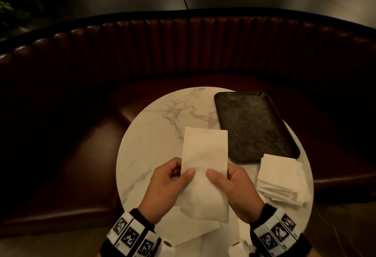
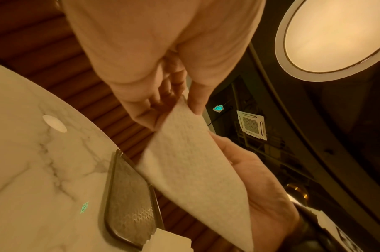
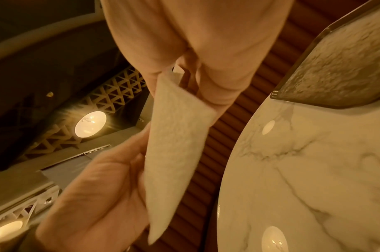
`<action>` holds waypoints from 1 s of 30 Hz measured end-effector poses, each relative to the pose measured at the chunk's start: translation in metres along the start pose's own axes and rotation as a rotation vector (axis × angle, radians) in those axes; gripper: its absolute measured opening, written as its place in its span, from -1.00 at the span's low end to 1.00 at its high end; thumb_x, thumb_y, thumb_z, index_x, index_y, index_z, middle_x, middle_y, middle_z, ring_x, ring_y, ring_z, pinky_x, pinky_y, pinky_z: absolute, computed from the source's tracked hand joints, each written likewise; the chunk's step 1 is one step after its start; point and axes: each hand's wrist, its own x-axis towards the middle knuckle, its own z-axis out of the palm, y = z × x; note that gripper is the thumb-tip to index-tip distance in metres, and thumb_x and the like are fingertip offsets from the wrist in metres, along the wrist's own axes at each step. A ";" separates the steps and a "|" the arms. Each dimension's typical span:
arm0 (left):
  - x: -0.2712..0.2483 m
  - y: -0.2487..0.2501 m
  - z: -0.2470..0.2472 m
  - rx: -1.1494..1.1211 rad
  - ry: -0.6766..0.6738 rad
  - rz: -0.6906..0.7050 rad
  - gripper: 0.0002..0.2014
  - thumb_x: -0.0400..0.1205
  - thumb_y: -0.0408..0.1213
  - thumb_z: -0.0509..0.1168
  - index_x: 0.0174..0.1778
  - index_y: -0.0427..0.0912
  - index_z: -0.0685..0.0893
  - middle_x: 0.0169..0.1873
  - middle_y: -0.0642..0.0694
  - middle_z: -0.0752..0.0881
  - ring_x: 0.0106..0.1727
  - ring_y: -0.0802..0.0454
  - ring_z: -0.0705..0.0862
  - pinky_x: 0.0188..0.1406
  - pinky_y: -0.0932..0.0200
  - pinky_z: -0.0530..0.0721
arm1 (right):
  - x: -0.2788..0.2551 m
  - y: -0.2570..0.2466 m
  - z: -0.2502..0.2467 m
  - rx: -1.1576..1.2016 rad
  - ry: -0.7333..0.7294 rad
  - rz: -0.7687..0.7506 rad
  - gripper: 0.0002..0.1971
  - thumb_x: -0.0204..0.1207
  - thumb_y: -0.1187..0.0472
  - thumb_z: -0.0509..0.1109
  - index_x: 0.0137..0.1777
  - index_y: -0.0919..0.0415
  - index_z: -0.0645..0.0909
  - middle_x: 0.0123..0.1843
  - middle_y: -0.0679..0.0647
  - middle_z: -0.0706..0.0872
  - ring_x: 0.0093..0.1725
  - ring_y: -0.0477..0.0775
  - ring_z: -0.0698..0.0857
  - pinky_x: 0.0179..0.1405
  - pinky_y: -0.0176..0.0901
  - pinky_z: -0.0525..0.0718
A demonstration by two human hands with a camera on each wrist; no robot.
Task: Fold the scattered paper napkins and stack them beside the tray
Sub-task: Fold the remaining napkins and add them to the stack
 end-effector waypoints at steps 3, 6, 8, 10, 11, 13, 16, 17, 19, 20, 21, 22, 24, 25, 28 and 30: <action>0.000 0.004 -0.003 0.010 0.012 -0.010 -0.96 0.60 -0.40 0.41 -0.14 -0.24 0.76 -0.24 -0.18 0.82 -0.22 -0.03 0.76 -0.23 0.12 0.69 | -0.003 -0.006 -0.001 0.029 -0.050 0.010 -0.78 0.59 0.29 0.36 0.19 0.27 0.70 0.12 0.23 0.81 0.15 0.31 0.77 0.23 0.32 0.68; 0.000 0.012 -0.002 -0.003 0.032 0.021 -0.93 0.60 -0.42 0.41 -0.16 -0.22 0.78 -0.29 -0.15 0.81 -0.27 -0.02 0.74 -0.26 0.05 0.68 | -0.006 -0.015 -0.005 0.051 -0.113 -0.010 -0.73 0.54 0.34 0.38 0.23 0.26 0.67 0.15 0.24 0.80 0.15 0.28 0.77 0.17 0.20 0.72; 0.000 0.021 -0.001 -0.018 0.012 0.065 -0.89 0.61 -0.47 0.38 -0.16 -0.23 0.79 -0.36 -0.16 0.79 -0.36 -0.02 0.69 -0.39 0.07 0.66 | -0.008 -0.024 -0.008 0.027 -0.081 -0.062 -0.81 0.52 0.38 0.38 0.08 0.22 0.74 0.03 0.19 0.84 0.02 0.16 0.81 -0.01 0.00 0.78; 0.001 0.031 -0.001 -0.048 -0.020 0.118 -0.83 0.60 -0.53 0.34 -0.13 -0.26 0.83 -0.32 -0.29 0.79 -0.38 -0.10 0.68 -0.42 0.07 0.68 | -0.010 -0.033 -0.011 -0.008 -0.028 -0.127 -0.80 0.51 0.43 0.39 -0.09 0.18 0.81 -0.10 0.12 0.86 -0.12 0.03 0.81 -0.17 -0.21 0.74; 0.001 0.035 -0.002 -0.060 -0.033 0.141 -0.80 0.60 -0.55 0.33 -0.09 -0.27 0.85 -0.26 -0.33 0.81 -0.36 -0.14 0.69 -0.40 0.06 0.70 | -0.011 -0.037 -0.013 -0.008 -0.023 -0.148 -0.77 0.50 0.45 0.38 -0.13 0.17 0.83 -0.13 0.11 0.86 -0.15 -0.01 0.80 -0.20 -0.25 0.72; 0.003 0.042 -0.004 -0.058 -0.056 0.164 -0.74 0.58 -0.63 0.32 -0.07 -0.27 0.87 -0.20 -0.29 0.85 -0.30 -0.11 0.76 -0.33 0.10 0.74 | -0.013 -0.046 -0.014 0.022 -0.041 -0.156 -0.71 0.52 0.48 0.32 -0.19 0.19 0.84 -0.14 0.11 0.85 -0.17 0.00 0.79 -0.23 -0.25 0.72; 0.007 0.048 -0.007 -0.020 -0.096 0.154 -0.67 0.54 -0.74 0.28 -0.14 -0.30 0.87 -0.19 -0.25 0.86 -0.18 -0.16 0.82 -0.21 0.18 0.78 | -0.017 -0.051 -0.016 0.112 -0.048 -0.045 -0.62 0.60 0.47 0.16 -0.24 0.23 0.78 -0.19 0.19 0.79 -0.28 0.12 0.72 -0.43 -0.14 0.67; 0.007 0.048 -0.008 0.002 -0.113 0.162 -0.64 0.53 -0.77 0.27 -0.15 -0.29 0.88 -0.19 -0.26 0.86 -0.18 -0.25 0.80 -0.21 0.18 0.77 | -0.019 -0.052 -0.016 0.137 -0.046 -0.008 -0.64 0.61 0.44 0.13 -0.20 0.24 0.76 -0.20 0.23 0.74 -0.31 0.18 0.67 -0.47 -0.14 0.62; 0.008 0.048 -0.009 0.027 -0.130 0.173 -0.60 0.53 -0.79 0.26 -0.15 -0.25 0.88 -0.21 -0.27 0.85 -0.18 -0.41 0.72 -0.25 0.17 0.74 | -0.021 -0.051 -0.015 0.208 -0.058 0.049 -0.69 0.60 0.39 0.13 -0.13 0.23 0.73 -0.18 0.29 0.67 -0.30 0.24 0.58 -0.46 -0.14 0.54; 0.008 0.048 -0.010 0.031 -0.134 0.175 -0.59 0.53 -0.79 0.26 -0.15 -0.23 0.89 -0.21 -0.26 0.85 -0.19 -0.41 0.70 -0.26 0.16 0.73 | -0.023 -0.050 -0.013 0.252 -0.065 0.070 -0.73 0.57 0.38 0.16 -0.11 0.22 0.72 -0.17 0.30 0.66 -0.29 0.25 0.58 -0.46 -0.15 0.56; 0.008 0.048 -0.010 0.038 -0.141 0.178 -0.58 0.53 -0.78 0.26 -0.14 -0.22 0.89 -0.22 -0.25 0.85 -0.22 -0.36 0.71 -0.26 0.16 0.72 | -0.024 -0.049 -0.012 0.295 -0.067 0.088 -0.78 0.52 0.34 0.21 -0.08 0.22 0.72 -0.14 0.29 0.67 -0.27 0.26 0.58 -0.47 -0.15 0.59; 0.009 0.048 -0.011 0.048 -0.148 0.180 -0.58 0.54 -0.78 0.26 -0.14 -0.21 0.89 -0.22 -0.23 0.85 -0.23 -0.29 0.72 -0.26 0.15 0.71 | -0.024 -0.048 -0.010 0.328 -0.066 0.097 -0.80 0.45 0.29 0.26 -0.05 0.21 0.71 -0.11 0.29 0.67 -0.24 0.28 0.59 -0.46 -0.14 0.62; 0.009 0.050 -0.011 0.061 -0.153 0.178 -0.59 0.54 -0.78 0.26 -0.13 -0.22 0.89 -0.23 -0.23 0.85 -0.22 -0.26 0.73 -0.24 0.11 0.71 | -0.025 -0.045 -0.009 0.338 -0.051 0.088 -0.79 0.41 0.23 0.29 -0.03 0.19 0.71 -0.08 0.30 0.65 -0.17 0.31 0.56 -0.36 -0.10 0.61; 0.009 0.051 -0.011 0.057 -0.150 0.175 -0.59 0.54 -0.78 0.25 -0.14 -0.23 0.89 -0.23 -0.24 0.84 -0.20 -0.32 0.73 -0.22 0.09 0.73 | -0.024 -0.043 -0.008 0.324 -0.041 0.078 -0.80 0.47 0.26 0.27 -0.03 0.18 0.72 -0.07 0.30 0.65 -0.14 0.33 0.55 -0.29 -0.07 0.59; 0.009 0.052 -0.011 0.013 -0.135 0.144 -0.59 0.54 -0.79 0.22 -0.17 -0.27 0.88 -0.22 -0.29 0.85 -0.17 -0.40 0.74 -0.17 0.07 0.76 | -0.023 -0.041 -0.011 0.290 -0.006 0.076 -0.72 0.62 0.34 0.17 -0.09 0.15 0.72 -0.10 0.32 0.65 -0.11 0.34 0.53 -0.22 -0.02 0.54; 0.008 0.054 -0.010 -0.029 -0.133 0.104 -0.60 0.56 -0.76 0.19 -0.20 -0.30 0.88 -0.26 -0.28 0.84 -0.27 -0.22 0.77 -0.22 0.16 0.75 | -0.025 -0.044 -0.012 0.284 0.003 0.081 -0.72 0.63 0.34 0.16 -0.11 0.15 0.72 -0.12 0.34 0.61 -0.11 0.33 0.49 -0.26 -0.05 0.49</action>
